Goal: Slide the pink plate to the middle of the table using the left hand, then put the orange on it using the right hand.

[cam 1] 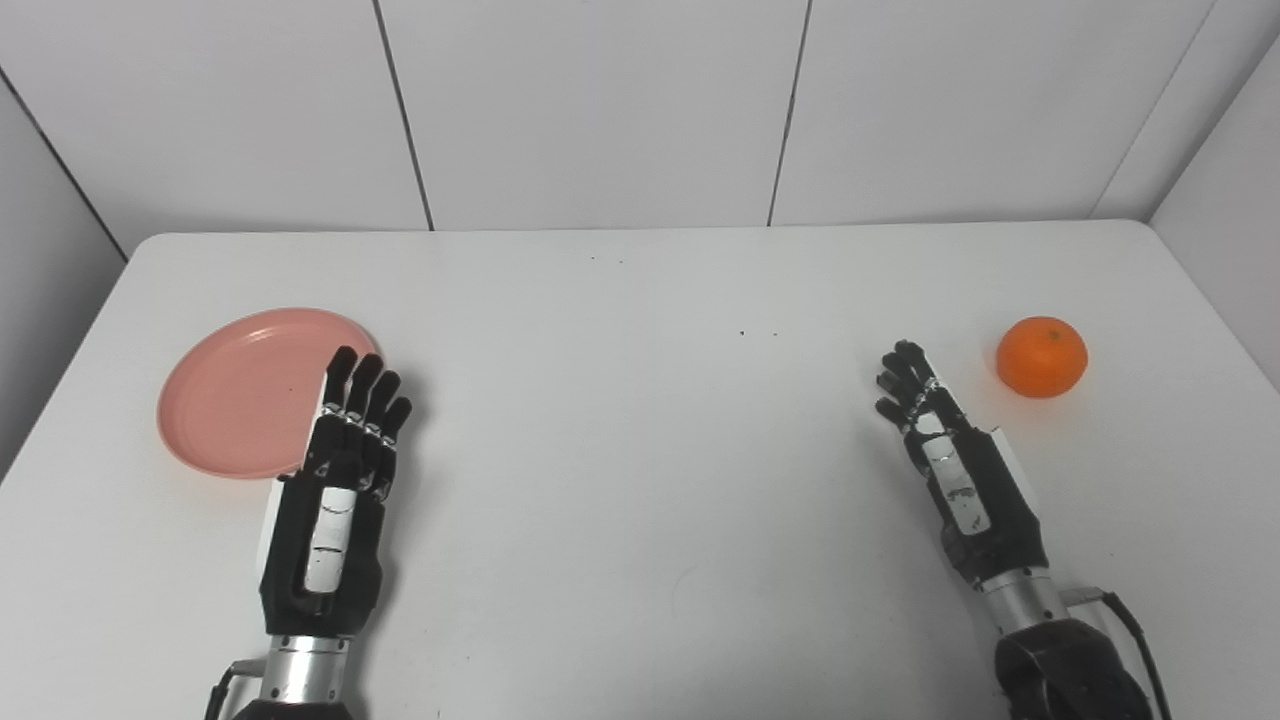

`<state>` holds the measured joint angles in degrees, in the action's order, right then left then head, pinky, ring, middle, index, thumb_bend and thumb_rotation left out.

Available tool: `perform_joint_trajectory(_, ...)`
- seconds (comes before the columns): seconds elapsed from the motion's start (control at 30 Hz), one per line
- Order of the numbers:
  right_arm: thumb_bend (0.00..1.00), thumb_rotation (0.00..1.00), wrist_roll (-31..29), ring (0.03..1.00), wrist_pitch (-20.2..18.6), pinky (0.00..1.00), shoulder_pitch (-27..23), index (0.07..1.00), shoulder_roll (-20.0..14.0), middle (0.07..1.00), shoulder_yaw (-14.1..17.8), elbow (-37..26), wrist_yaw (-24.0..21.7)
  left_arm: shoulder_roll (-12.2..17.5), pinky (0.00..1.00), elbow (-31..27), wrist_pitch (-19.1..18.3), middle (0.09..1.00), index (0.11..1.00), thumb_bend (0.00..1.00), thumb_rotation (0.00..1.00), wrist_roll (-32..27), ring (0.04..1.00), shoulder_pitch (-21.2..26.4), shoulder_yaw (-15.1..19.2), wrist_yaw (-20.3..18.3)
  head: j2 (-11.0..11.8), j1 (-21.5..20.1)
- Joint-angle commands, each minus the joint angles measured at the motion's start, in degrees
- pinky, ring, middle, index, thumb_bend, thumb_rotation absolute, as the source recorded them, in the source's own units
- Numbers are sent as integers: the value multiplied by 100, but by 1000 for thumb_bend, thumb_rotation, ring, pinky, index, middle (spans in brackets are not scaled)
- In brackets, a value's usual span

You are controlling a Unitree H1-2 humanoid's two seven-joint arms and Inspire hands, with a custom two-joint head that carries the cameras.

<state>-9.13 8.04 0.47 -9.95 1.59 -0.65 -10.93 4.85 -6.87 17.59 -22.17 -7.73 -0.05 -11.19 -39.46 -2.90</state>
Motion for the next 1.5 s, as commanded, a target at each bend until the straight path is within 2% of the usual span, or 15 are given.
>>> perform_joint_trajectory(0.0,853,870,-167,950,343,939,280,946,39,957,21,396,-145,-679,1000,1147,105,1000,1000,726,670,13,1000,-1018,-189,42,-1,1)
perform_joint_trajectory(0.17,845,868,-409,936,82,927,295,940,249,945,110,254,8,-623,1000,1169,72,1000,1000,723,671,-27,1000,-973,-174,36,20,-150)
perform_joint_trajectory(0.37,830,899,-592,953,53,961,353,957,348,965,168,193,-20,-585,1000,1271,118,1000,1000,724,682,-8,1000,-913,-168,-2,59,-141)
perform_joint_trajectory(0.67,821,902,-708,964,171,975,415,964,301,973,216,253,-126,-645,1000,1380,197,1000,1000,729,673,103,991,-944,-211,35,222,207)
perform_joint_trajectory(0.87,828,908,-877,970,338,985,425,976,148,978,302,448,-304,-802,991,1507,355,989,1000,722,656,297,964,-972,-288,139,484,706)
perform_joint_trajectory(0.9,827,909,-904,971,375,989,427,977,108,979,316,496,-348,-840,989,1544,412,987,1000,723,653,345,962,-971,-309,156,603,911)
perform_joint_trajectory(1.03,817,926,-989,989,492,1000,426,982,4,989,384,663,-499,-923,972,1738,605,981,1000,719,641,499,954,-936,-387,208,788,1184)
perform_joint_trajectory(1.07,820,929,-1010,995,526,1000,414,986,-20,993,405,728,-541,-938,969,1803,649,978,1000,727,636,528,951,-914,-408,217,895,1326)
perform_joint_trajectory(1.33,817,930,-1138,1000,726,1000,286,1000,-130,1000,523,1199,-792,-1036,931,2234,902,964,1000,759,617,711,934,-734,-429,250,1212,1692)
perform_joint_trajectory(1.47,823,931,-1157,1000,768,1000,225,1000,-159,1000,576,1389,-888,-1102,911,2389,927,956,1000,742,603,785,926,-664,-367,209,1352,1805)
